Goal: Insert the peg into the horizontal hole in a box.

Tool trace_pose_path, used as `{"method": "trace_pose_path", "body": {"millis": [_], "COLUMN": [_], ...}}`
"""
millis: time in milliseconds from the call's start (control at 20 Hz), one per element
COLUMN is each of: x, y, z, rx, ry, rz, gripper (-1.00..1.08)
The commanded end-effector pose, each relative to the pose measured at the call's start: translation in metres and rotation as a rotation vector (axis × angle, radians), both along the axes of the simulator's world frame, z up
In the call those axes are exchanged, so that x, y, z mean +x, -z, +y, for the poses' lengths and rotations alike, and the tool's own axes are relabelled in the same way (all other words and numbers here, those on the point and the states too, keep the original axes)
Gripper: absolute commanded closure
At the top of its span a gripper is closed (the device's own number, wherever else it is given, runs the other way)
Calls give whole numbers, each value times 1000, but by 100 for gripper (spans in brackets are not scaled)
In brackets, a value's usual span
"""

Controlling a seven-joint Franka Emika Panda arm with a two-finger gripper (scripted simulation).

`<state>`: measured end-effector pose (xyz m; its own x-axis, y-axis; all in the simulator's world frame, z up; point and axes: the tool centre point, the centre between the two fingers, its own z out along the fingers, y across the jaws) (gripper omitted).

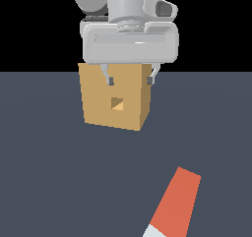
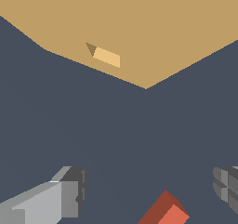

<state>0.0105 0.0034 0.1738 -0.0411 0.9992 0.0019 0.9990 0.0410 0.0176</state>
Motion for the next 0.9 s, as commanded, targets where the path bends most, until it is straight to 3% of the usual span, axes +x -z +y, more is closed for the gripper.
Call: {"method": "trace_pose_path", "body": {"millis": [0,450,650,850], "x": [0,11,19,24], "y": [0,14,30,53], "z": [0,-33,-72,-129], "rx": [0,-1,-2,-2], "ry": [0,90,194,344], "rz": [0,2,5,8], "gripper": [-92,-92,-92,-92]}}
